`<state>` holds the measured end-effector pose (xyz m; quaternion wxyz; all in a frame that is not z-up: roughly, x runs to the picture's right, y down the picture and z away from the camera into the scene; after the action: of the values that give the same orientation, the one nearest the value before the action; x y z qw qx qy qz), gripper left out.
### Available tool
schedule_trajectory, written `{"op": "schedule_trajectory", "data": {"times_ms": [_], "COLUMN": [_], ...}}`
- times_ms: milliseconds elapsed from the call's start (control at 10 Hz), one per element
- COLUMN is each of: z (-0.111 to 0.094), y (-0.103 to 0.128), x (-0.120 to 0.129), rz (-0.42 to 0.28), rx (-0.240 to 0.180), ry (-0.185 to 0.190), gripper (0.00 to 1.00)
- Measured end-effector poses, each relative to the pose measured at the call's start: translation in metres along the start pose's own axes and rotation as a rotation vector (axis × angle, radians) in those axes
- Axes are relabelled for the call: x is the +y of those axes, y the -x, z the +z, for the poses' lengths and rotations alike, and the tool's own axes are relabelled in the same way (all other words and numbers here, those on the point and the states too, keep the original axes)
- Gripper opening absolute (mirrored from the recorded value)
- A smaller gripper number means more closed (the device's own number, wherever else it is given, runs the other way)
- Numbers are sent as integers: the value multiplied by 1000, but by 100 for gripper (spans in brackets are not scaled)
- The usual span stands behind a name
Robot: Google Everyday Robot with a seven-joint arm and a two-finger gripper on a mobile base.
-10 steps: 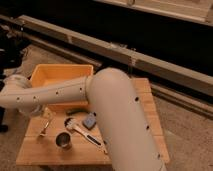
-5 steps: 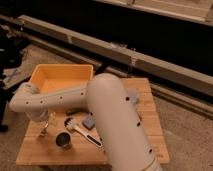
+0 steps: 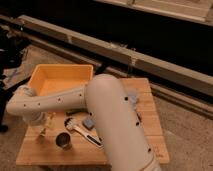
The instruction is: Place fork in metal cup
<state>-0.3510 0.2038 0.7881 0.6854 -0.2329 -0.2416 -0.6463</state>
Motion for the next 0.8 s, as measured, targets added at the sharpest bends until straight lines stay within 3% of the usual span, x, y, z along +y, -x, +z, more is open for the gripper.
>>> {"op": "schedule_trajectory", "data": {"times_ms": [300,800], "z": [18,28], "y": [5,0], "x": [-8,-23], "rz": [3,38], "rx": [-28,-49], "ry": [-4,-61], "gripper": [65,65]}}
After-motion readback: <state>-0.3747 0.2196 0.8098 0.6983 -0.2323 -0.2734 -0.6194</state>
